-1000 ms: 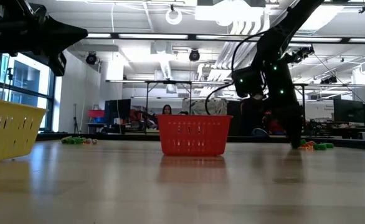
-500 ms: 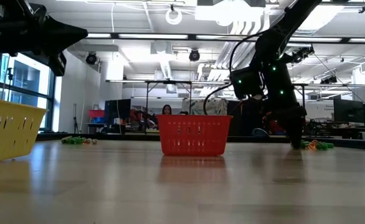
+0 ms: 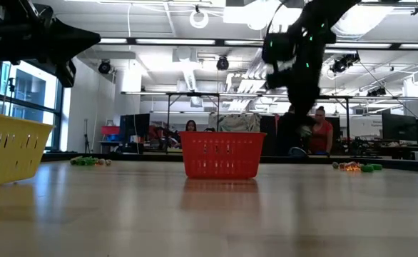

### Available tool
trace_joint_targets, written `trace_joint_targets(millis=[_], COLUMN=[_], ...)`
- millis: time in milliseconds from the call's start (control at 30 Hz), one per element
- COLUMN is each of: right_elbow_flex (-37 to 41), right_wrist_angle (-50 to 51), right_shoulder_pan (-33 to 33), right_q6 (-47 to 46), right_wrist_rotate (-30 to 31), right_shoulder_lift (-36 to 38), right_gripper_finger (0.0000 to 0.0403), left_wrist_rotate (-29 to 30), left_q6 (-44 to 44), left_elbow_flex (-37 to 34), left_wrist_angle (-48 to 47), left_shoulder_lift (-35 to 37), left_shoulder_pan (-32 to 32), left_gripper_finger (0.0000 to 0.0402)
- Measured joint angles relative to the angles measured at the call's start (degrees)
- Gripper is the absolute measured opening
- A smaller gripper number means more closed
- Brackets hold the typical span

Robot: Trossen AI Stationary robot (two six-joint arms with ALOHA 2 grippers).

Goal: Sort Halloween decoration
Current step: Put the green skeleton toy into the red bin

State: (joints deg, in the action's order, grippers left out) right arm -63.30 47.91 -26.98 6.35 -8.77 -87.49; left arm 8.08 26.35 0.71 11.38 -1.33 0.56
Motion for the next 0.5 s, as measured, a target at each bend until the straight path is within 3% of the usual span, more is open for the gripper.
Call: trace_joint_targets(millis=[67,133,333,500], right_elbow_flex=[1.56,3.85,9.67,13.34], right_wrist_angle=[-7.76,-15.26,-29.77,-44.67], right_shoulder_pan=[1.05,2.35,6.02,11.3], right_q6=[0.41,-3.21,-15.61,-21.66], right_wrist_rotate=[-7.28,-9.69,-9.4,-7.11], right_shoulder_lift=[4.02,7.51,16.57,19.24], right_gripper_finger=[0.0004,0.0003,0.0003,0.0003], left_wrist_rotate=[0.0,0.0,0.01,0.0], left_q6=[0.0,0.0,0.0,0.01], left_elbow_flex=[0.0,0.0,0.0,0.0], left_wrist_angle=[0.02,0.0,0.02,0.01], left_shoulder_lift=[-0.01,-0.01,0.01,0.0], left_shoulder_pan=[0.0,-0.02,0.0,-0.02], left_gripper_finger=[0.0,0.0,0.0,0.0])
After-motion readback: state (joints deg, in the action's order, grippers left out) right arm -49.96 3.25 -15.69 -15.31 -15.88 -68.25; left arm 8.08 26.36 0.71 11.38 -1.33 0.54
